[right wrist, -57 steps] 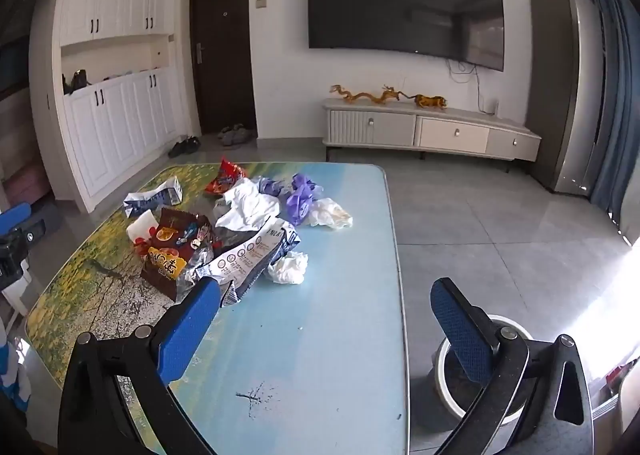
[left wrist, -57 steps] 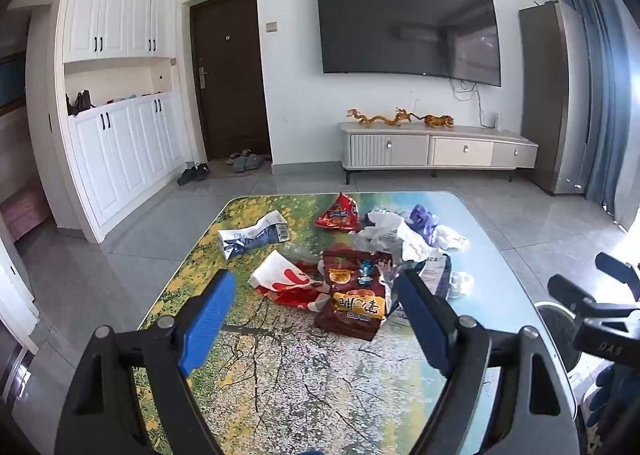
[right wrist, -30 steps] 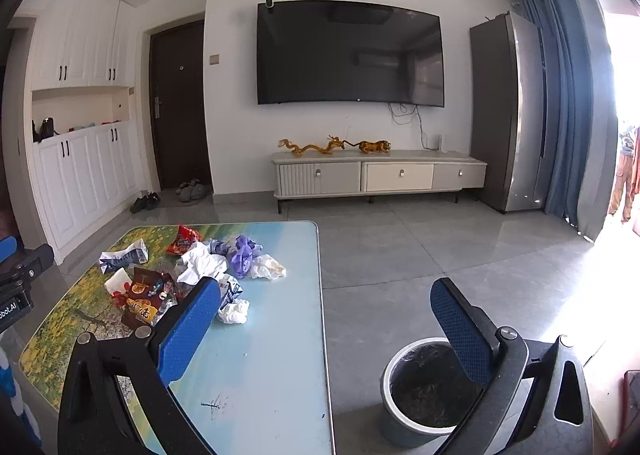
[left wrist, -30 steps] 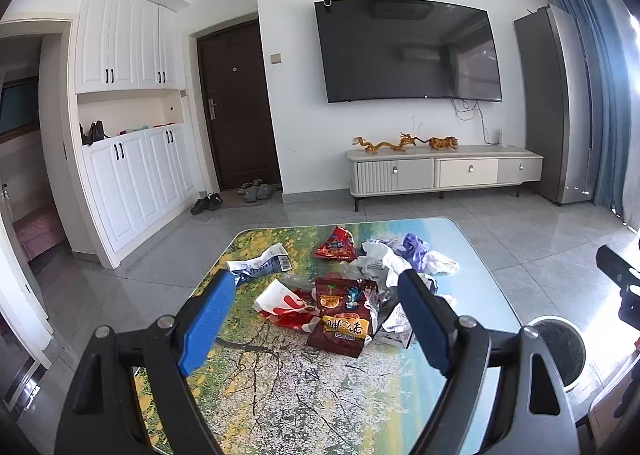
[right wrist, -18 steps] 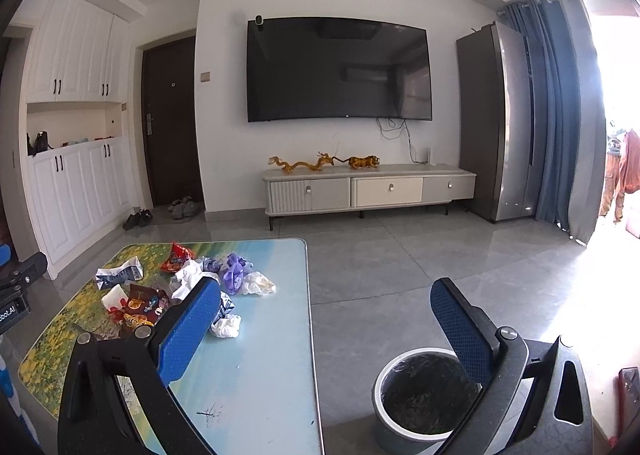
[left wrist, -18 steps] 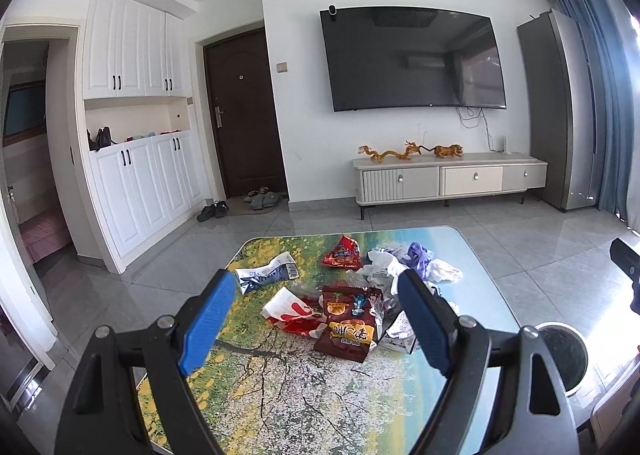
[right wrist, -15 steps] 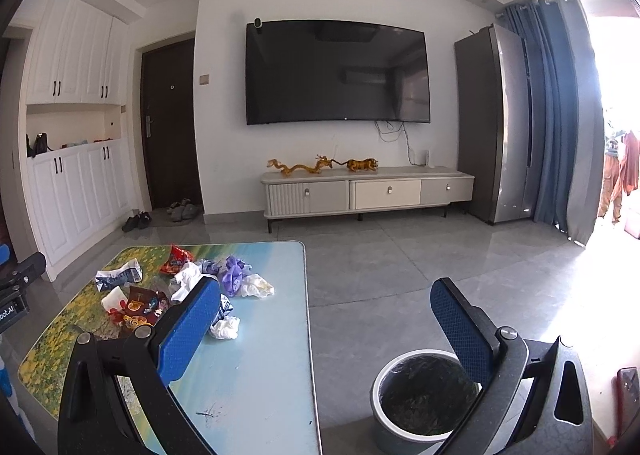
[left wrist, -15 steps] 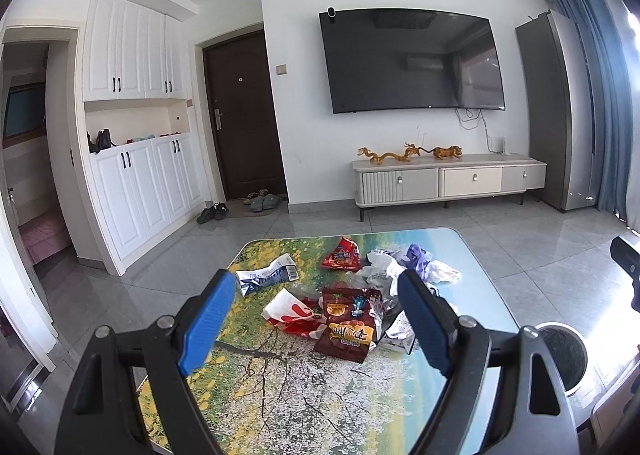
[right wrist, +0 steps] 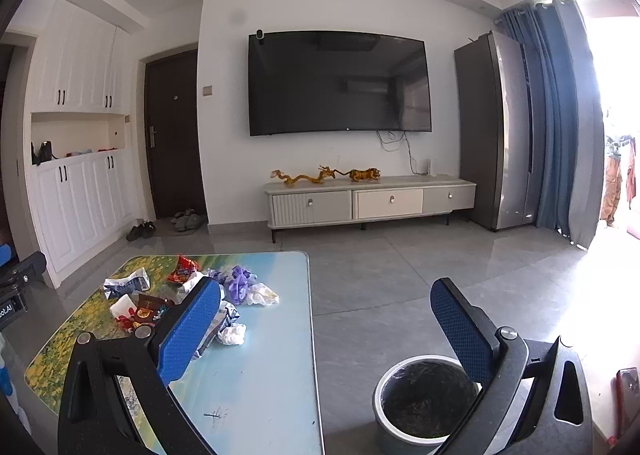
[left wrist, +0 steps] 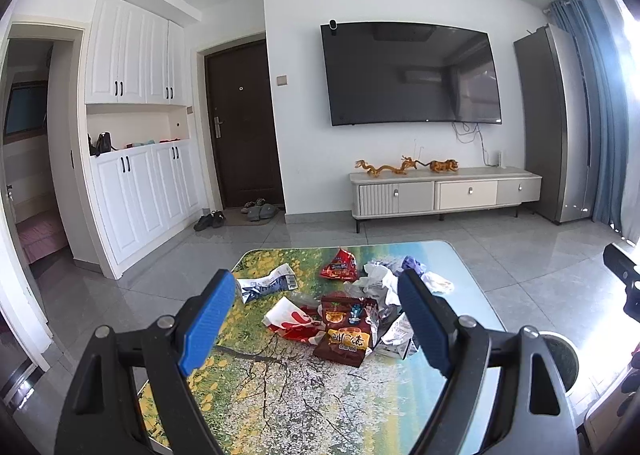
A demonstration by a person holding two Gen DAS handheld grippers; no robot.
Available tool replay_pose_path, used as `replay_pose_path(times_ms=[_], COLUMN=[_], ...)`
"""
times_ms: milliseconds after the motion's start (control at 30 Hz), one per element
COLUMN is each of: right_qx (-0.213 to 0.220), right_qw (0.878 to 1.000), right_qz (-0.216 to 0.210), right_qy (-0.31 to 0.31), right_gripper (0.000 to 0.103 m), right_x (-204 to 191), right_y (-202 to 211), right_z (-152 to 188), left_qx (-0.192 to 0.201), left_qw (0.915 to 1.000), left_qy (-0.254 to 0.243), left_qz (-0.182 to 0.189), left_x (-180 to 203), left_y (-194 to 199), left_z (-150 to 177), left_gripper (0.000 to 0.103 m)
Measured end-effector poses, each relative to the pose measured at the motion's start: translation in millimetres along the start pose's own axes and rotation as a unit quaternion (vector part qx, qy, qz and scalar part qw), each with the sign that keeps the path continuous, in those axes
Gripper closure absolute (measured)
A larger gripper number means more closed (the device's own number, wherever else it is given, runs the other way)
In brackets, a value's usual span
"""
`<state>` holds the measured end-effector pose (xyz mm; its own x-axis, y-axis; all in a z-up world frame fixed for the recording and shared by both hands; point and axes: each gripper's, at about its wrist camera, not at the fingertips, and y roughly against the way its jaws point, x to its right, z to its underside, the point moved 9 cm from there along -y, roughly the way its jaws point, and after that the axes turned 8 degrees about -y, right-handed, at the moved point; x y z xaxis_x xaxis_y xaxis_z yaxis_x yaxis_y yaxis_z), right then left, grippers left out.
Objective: Collect trash
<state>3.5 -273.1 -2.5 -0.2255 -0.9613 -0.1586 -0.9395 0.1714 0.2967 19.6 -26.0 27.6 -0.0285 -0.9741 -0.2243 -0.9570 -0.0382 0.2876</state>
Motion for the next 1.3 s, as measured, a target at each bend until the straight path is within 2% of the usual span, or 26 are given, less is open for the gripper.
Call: replay_pose_path(times_ms=[167,467,767,933,1100,1300], right_qx=[0.001,0.012,-0.001,-0.038,-0.085,-0.158], right_qw=[1.0,1.0,1.0,0.998,0.994,0.981], right_qz=[-0.001,-0.005,-0.019,-0.043,-0.072,-0.108], right_qy=[0.004,-0.004,-0.001,0.003,0.007,0.011], right_gripper=[0.0,0.0,0.0,0.0,0.003,0.022], right_x=[-1,-1,-4,-12,-23,-43], right_y=[2,5,-11,-32,-60,-105], right_z=[-1,-4,3,16,34,69], left_qx=[0.005,0.007,-0.02,-0.042,-0.078,-0.142], left_qw=[0.9998,0.9998,0.9995,0.9981,0.9946,0.9807], left_qy=[0.017,0.019,0.021,0.043,0.052,0.065], left_qz=[0.009,0.006,0.011,0.013,0.045,0.117], left_x=[-7,-11,-10,-29,-43,-30], left_y=[3,2,-20,-40,-69,-109], left_z=[-2,0,12,24,49,85], left_gripper=[0.02,0.02,0.02,0.02,0.02,0.021])
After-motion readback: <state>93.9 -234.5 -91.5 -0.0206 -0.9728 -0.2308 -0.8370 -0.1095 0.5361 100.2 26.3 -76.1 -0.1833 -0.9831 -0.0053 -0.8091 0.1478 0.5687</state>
